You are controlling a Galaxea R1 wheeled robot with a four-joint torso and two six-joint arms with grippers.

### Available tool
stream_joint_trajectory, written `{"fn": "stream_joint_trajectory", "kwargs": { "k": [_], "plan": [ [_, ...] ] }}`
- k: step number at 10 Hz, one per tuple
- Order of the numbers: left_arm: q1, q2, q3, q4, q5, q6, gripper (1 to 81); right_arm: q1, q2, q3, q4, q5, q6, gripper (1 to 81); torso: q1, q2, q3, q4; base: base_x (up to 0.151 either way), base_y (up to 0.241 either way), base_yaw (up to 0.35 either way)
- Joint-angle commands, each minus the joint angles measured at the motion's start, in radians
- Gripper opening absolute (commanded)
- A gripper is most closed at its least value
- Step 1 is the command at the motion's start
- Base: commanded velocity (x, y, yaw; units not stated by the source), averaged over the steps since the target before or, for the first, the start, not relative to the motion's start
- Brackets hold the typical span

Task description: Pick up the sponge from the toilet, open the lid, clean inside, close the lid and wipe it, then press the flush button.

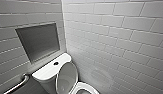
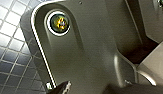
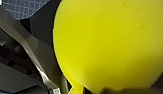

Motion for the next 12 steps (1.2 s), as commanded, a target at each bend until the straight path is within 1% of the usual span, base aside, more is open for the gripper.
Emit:
{"fn": "stream_joint_trajectory", "kwargs": {
  "k": [1,2,3,4,6,7,8,9,11,12],
  "plan": [
    [0.057,0.061,-0.011,-0.36,0.227,0.43,81.1,0.013,0.02,0.009,-0.005,-0.006,0.011,1.0,0.0,0.0,0.0,0.0,0.0,0.0,0.0],
    [0.068,0.088,-0.011,-0.5,0.27,0.592,81.1,0.015,0.02,0.009,-0.005,-0.005,0.011,1.0,0.0,0.0,0.0,0.0,0.0,0.0,0.0],
    [0.07,0.122,-0.011,-0.686,0.334,0.784,81.1,0.015,0.017,0.007,-0.007,-0.005,0.011,1.0,0.0,0.0,0.0,0.0,0.0,0.0,0.0],
    [0.07,0.14,-0.011,-0.851,0.356,0.952,81.1,0.018,0.014,0.009,-0.007,-0.005,0.011,1.0,0.0,0.0,0.0,0.0,0.0,0.0,0.0],
    [0.053,0.167,-0.002,-1.076,0.405,1.185,81.1,0.018,-0.003,0.024,-0.008,-0.002,0.013,1.0,0.0,0.0,0.0,0.0,0.0,0.0,0.0],
    [0.05,0.171,0.007,-1.167,0.41,1.26,81.1,0.015,-0.019,0.045,-0.008,0.012,0.013,1.0,0.0,0.0,0.001,0.0,0.0,0.0,0.0],
    [0.05,0.174,0.029,-1.256,0.416,1.324,81.1,0.009,-0.065,0.115,-0.011,0.032,0.013,1.0,0.0,0.0,0.001,0.0,0.0,0.0,0.0],
    [0.051,0.176,0.058,-1.284,0.433,1.322,81.1,0.001,-0.126,0.216,-0.014,0.05,0.013,1.0,0.0,0.0,0.001,0.0,0.0,0.0,0.0],
    [0.065,0.173,0.093,-1.295,0.439,1.318,81.1,-0.001,-0.232,0.373,-0.016,0.083,0.013,1.0,0.0,0.0,0.001,0.0,0.0,0.0,0.0],
    [0.068,0.17,0.104,-1.295,0.441,1.316,81.1,0.006,-0.274,0.432,-0.016,0.084,0.011,1.0,0.0,0.0,0.001,0.0,0.0,0.0,0.0]
  ]
}}
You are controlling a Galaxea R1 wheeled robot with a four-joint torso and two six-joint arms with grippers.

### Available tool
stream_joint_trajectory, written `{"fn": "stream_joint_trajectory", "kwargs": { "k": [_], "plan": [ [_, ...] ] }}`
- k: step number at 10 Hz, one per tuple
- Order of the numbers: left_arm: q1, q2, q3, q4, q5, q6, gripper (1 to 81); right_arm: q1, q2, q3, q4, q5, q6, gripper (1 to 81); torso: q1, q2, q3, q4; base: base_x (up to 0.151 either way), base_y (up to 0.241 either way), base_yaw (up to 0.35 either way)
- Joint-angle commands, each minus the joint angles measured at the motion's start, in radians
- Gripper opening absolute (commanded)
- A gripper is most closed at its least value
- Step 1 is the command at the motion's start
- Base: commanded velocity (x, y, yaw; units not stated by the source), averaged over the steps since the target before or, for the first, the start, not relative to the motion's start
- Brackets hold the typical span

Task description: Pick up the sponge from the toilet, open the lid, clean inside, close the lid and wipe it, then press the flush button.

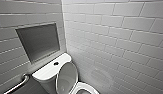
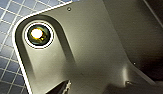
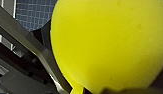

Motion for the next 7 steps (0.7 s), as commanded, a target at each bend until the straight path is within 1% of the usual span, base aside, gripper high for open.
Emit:
{"fn": "stream_joint_trajectory", "kwargs": {
  "k": [1,2,3,4,7],
  "plan": [
    [0.012,-0.001,0.042,-0.015,0.059,0.008,81.1,0.007,-0.21,0.313,-0.019,0.046,0.005,1.0,0.0,0.0,0.0,0.0,0.0,0.0,0.0],
    [0.012,-0.015,0.077,-0.015,0.059,0.008,81.1,0.01,-0.263,0.398,-0.023,0.079,-0.004,1.0,0.0,0.0,0.0,0.0,0.0,0.0,0.0],
    [0.015,-0.048,0.153,-0.013,0.057,0.009,81.1,0.019,-0.328,0.497,-0.023,0.093,-0.005,1.0,0.0,0.0,0.0,0.0,0.0,0.0,0.0],
    [0.015,-0.109,0.271,-0.01,0.057,0.009,81.1,0.029,-0.377,0.561,-0.023,0.093,-0.005,1.0,0.0,0.0,0.0,0.0,0.0,0.0,0.0],
    [0.004,-0.352,0.672,-0.006,0.056,0.009,81.1,0.074,-0.471,0.665,-0.019,0.087,-0.005,1.0,0.0,0.0,0.0,0.0,0.0,0.0,0.0]
  ]
}}
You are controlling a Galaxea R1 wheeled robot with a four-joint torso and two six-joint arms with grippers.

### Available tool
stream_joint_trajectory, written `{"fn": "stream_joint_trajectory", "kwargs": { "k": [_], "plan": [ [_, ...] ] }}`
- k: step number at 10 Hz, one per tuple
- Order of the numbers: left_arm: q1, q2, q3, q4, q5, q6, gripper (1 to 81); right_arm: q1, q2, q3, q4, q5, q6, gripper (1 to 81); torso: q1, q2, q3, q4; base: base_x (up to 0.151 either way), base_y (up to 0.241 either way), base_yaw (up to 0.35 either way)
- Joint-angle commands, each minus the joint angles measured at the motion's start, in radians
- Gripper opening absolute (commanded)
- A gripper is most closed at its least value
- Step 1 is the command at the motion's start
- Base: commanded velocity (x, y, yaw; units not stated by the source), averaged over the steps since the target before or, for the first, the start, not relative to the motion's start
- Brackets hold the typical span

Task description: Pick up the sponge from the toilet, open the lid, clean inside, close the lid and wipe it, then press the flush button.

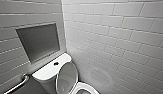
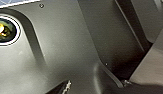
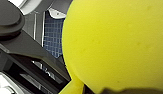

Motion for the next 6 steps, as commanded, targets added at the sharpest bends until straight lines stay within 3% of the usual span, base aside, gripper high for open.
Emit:
{"fn": "stream_joint_trajectory", "kwargs": {
  "k": [1,3,6],
  "plan": [
    [-0.02,-0.314,0.48,-0.007,0.046,0.006,81.1,0.058,-0.169,0.183,-0.018,-0.019,-0.006,1.0,0.0,0.0,0.0,0.0,0.0,0.0,0.0],
    [-0.024,-0.399,0.612,-0.032,0.037,-0.019,81.1,0.084,-0.239,0.219,-0.012,-0.013,0.006,1.0,0.0,0.0,0.0,0.0,0.0,0.0,0.0],
    [-0.024,-0.366,0.573,-0.046,0.04,-0.048,81.1,0.205,-0.305,0.256,0.02,-0.036,0.026,1.0,0.0,0.0,0.0,0.0,0.0,0.0,0.0]
  ]
}}
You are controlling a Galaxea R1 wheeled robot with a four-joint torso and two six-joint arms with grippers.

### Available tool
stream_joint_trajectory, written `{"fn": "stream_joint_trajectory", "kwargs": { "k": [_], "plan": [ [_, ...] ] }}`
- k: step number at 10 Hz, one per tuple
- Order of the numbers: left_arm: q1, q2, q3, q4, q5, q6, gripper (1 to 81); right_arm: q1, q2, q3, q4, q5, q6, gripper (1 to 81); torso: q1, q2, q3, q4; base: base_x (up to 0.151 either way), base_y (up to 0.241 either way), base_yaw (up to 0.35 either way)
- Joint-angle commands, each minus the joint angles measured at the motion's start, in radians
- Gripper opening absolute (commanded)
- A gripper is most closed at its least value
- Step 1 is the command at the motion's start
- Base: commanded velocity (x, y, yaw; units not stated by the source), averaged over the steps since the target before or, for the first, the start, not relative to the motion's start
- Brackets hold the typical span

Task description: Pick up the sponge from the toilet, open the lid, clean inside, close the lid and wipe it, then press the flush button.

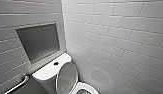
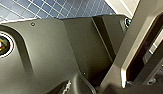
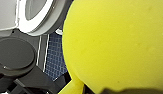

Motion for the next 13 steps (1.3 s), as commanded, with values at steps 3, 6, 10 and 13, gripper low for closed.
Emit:
{"fn": "stream_joint_trajectory", "kwargs": {
  "k": [3,6,10,13],
  "plan": [
    [-0.002,-0.023,-0.021,-0.068,0.048,-0.039,81.1,0.278,-0.095,0.072,0.036,-0.141,0.048,1.0,0.0,0.0,-0.057,0.0,0.0,0.0,0.0],
    [-0.002,0.01,-0.052,-0.077,0.048,-0.039,81.1,0.419,-0.1,0.075,0.037,-0.261,0.09,1.0,0.0,0.0,-0.121,0.0,0.0,0.0,0.0],
    [-0.002,0.046,-0.089,-0.077,0.051,-0.039,81.1,0.643,-0.137,0.07,0.036,-0.366,0.195,1.0,0.0,0.001,-0.124,0.0,0.0,0.0,0.0],
    [-0.002,0.071,-0.138,-0.079,0.059,-0.04,81.1,0.741,-0.074,0.046,0.034,-0.462,0.207,1.0,0.001,0.001,-0.123,0.0,0.0,0.0,0.0]
  ]
}}
